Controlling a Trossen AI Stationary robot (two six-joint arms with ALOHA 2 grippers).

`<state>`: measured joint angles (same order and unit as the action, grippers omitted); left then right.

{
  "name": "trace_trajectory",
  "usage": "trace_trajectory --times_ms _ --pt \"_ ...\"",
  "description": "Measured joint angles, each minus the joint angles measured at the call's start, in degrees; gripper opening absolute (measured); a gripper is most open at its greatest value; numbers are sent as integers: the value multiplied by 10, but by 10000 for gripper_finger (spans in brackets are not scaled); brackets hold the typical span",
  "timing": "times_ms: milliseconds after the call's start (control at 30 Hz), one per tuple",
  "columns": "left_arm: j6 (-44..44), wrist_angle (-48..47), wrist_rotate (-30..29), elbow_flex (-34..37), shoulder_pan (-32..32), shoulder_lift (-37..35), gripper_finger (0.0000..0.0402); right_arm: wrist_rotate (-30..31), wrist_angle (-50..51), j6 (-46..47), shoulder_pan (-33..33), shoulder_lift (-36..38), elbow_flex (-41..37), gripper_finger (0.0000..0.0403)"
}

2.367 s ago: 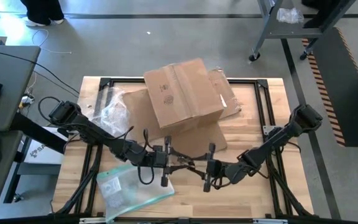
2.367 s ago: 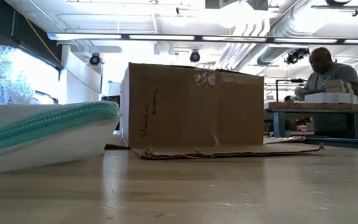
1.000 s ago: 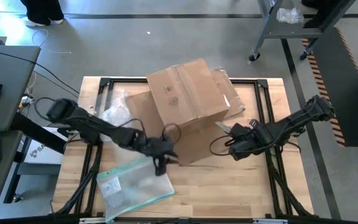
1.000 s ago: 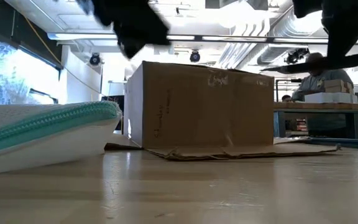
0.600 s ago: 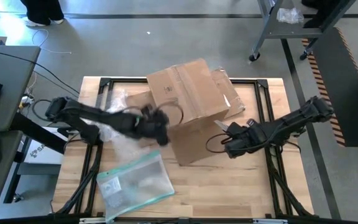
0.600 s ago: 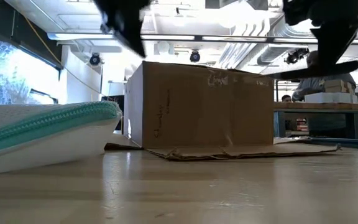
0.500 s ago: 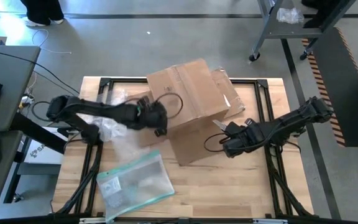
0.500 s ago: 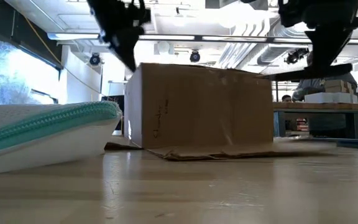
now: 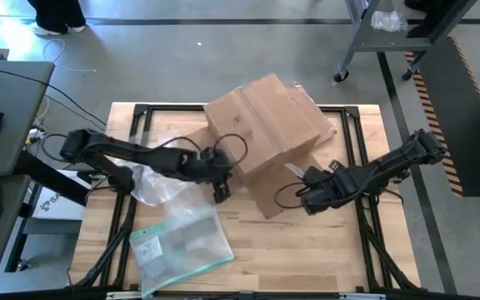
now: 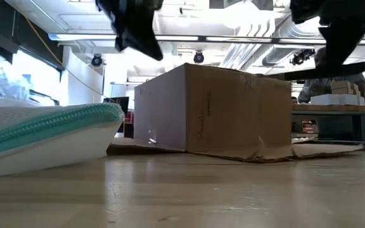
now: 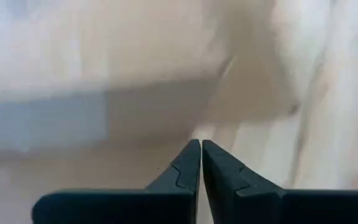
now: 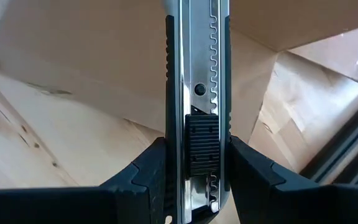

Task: Unpack boxes
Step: Break down cardboard box until it is fully flat

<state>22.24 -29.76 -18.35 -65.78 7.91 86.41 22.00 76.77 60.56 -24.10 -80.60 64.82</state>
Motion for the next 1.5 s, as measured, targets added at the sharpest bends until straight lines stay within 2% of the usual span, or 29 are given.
trace_trajectory --times_ms 200,467,633,1067,1300,1500 --pt "-18 50 4 3 50 5 0 0 21 25 -19 0 0 117" --pt "-18 71 -1 2 77 3 0 0 38 70 -50 0 1 117" --pt "-18 68 -1 3 80 5 0 -1 64 126 -83 1 1 117" --pt "-19 70 -2 2 80 4 0 0 88 197 -136 1 1 117" --pt "-19 70 -2 2 80 4 0 -14 133 214 -138 29 1 117" --pt "-15 82 -3 2 80 5 0 15 132 195 -122 42 1 117"
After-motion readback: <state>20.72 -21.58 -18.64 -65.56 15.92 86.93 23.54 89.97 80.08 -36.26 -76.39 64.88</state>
